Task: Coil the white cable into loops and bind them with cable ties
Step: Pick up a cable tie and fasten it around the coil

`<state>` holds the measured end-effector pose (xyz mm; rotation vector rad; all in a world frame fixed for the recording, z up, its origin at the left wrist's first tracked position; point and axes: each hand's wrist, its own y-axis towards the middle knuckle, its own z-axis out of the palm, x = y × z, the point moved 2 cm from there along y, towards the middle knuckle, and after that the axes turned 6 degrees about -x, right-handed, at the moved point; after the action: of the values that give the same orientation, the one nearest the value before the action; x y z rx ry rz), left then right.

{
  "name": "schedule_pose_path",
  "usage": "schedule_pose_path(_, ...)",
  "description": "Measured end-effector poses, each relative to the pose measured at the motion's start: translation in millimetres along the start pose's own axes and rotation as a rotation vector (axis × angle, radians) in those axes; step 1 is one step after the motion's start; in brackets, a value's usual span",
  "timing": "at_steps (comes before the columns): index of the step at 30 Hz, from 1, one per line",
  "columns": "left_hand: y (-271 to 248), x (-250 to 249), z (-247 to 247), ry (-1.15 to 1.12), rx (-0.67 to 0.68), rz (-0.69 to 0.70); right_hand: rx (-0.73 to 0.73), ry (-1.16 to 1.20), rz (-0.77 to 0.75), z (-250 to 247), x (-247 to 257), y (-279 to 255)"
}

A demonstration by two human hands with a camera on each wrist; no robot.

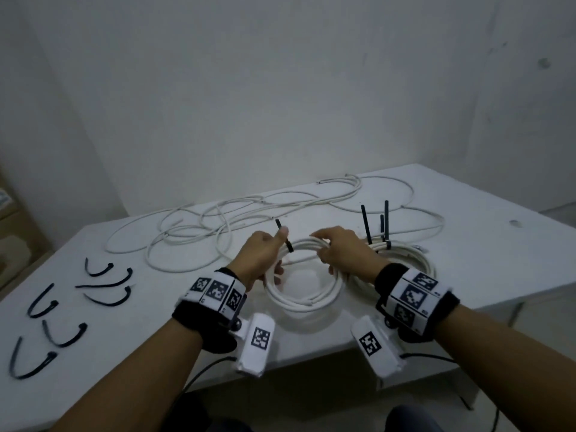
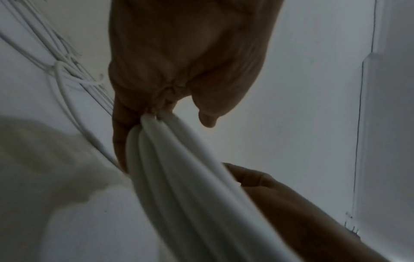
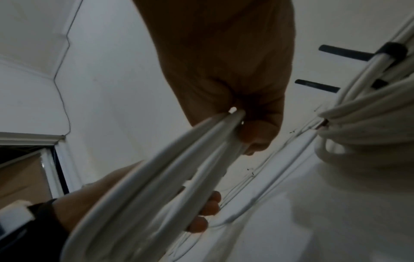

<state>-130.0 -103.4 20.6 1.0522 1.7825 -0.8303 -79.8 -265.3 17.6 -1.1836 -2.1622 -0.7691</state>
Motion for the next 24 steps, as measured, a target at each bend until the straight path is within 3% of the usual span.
schedule_pose_path(3, -2, 15, -1, 0.196, 0.021, 0.041, 0.032, -0.056, 0.038, 9, -3, -1)
schedule_pose_path(6, -13, 20, -6, 0.411, 0.043, 0.194, 0.062, -0.156, 0.084, 20, -14, -2)
schedule_pose_path(9, -33, 18, -7, 0.643, 0.270, 0.363, 0.084, -0.261, 0.123, 27, -23, -5)
schedule_pose_path(12, -46, 22, -4, 0.870, 0.440, 0.409, 0.106, -0.404, 0.077, 26, -17, -14)
schedule_pose_path(18, -45, 26, 1, 0.953, 0.448, 0.543, 0.039, -0.696, -0.155, 23, -1, -46)
schedule_pose_path(24, -38, 27, 8, 0.941, 0.424, 0.549, 0.370, -0.672, -0.280, 20, -23, -59)
